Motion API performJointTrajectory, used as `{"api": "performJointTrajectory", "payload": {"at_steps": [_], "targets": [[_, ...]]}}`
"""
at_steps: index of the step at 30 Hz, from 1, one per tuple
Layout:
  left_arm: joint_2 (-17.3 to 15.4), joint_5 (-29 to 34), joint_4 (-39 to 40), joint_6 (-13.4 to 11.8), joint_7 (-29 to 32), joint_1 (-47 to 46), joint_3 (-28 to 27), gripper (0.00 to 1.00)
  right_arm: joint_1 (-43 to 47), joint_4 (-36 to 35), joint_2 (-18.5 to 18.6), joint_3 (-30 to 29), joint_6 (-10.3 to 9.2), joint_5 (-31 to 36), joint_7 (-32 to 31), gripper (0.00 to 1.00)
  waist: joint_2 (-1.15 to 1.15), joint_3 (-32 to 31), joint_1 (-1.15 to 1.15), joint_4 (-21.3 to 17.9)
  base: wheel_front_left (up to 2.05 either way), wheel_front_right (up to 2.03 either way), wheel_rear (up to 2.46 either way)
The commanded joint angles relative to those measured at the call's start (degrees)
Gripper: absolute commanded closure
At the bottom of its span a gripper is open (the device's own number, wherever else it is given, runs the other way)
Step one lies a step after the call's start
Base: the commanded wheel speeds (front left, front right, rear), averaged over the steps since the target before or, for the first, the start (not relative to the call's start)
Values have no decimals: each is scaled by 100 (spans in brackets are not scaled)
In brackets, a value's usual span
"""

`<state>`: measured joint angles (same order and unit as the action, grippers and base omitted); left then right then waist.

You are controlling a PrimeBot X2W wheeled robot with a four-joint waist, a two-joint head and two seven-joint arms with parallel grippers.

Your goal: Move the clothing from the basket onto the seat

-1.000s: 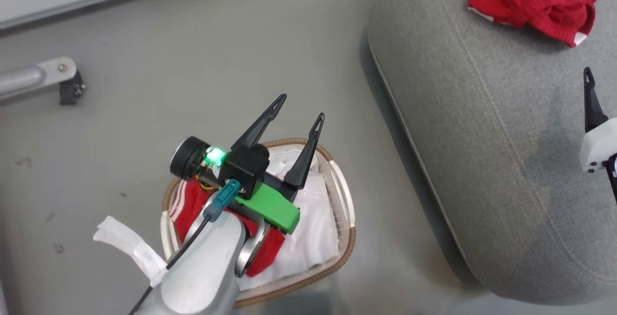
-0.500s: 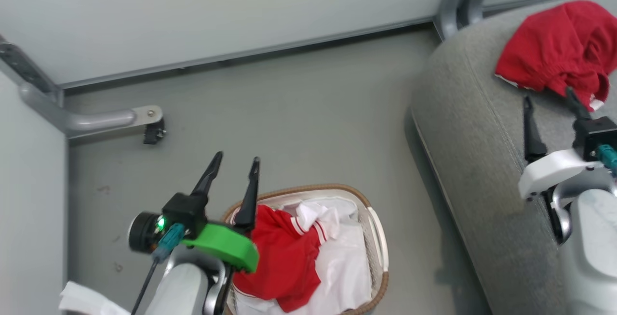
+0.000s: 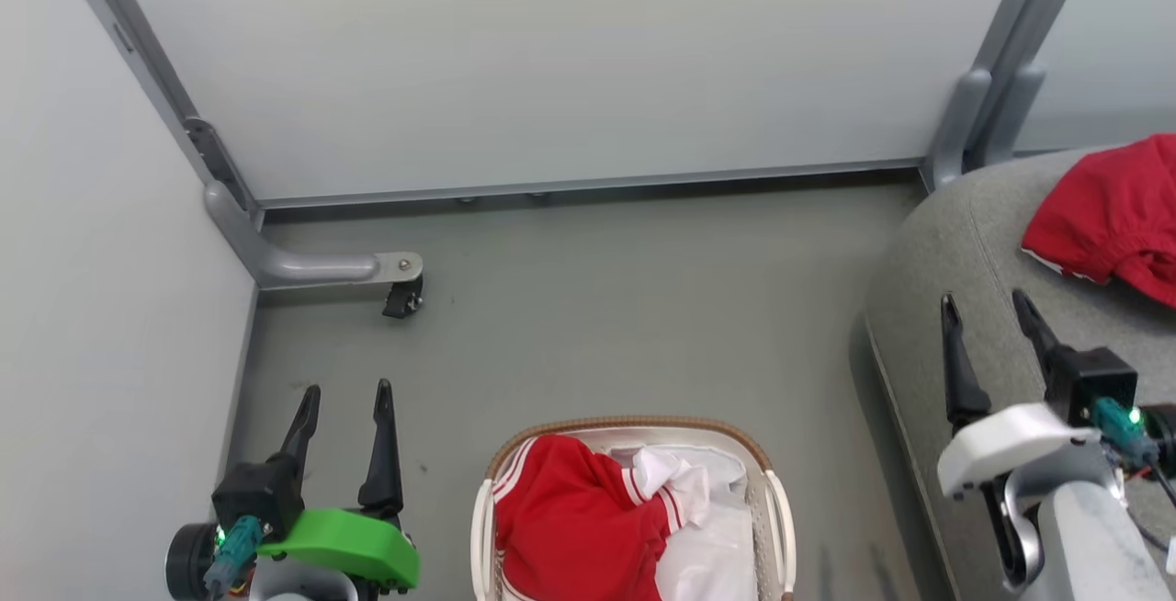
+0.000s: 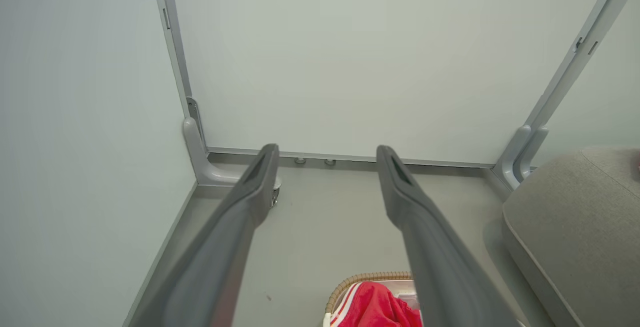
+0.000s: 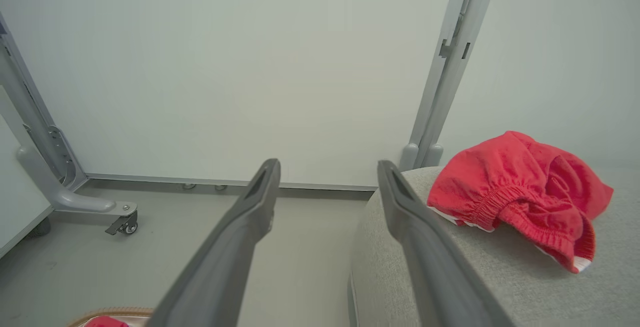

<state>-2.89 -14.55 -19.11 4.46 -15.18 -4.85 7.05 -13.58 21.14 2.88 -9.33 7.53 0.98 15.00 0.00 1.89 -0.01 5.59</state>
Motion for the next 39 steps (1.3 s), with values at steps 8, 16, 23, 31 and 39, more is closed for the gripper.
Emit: {"api": "performJointTrajectory", "payload": {"at_steps": [8, 16, 23, 31, 39], "targets": [[-2, -120, 121, -5, 5, 432, 9, 0, 766, -164, 12, 324, -8, -722, 28, 0, 0, -299, 1, 121, 0, 0, 0], [-4, -147, 175, -32, 5, 514, 97, 0, 997, -300, 13, 607, -8, -770, 28, 0, 0, -355, 1, 55, 0, 0, 0], [-3, -116, 189, -21, 5, 457, 126, 0, 1024, -346, 12, 661, -8, -761, 28, 0, 0, -362, 1, 34, 0, 0, 0], [-3, -68, 168, -6, 5, 443, 131, 0, 1024, -336, 12, 675, -8, -809, 28, 0, 0, -346, 1, 24, 0, 0, 0], [-3, -64, 142, -6, 5, 423, 136, 0, 1019, -352, 12, 632, -8, -795, 28, 0, 0, -321, 1, 10, 0, 0, 0]]}}
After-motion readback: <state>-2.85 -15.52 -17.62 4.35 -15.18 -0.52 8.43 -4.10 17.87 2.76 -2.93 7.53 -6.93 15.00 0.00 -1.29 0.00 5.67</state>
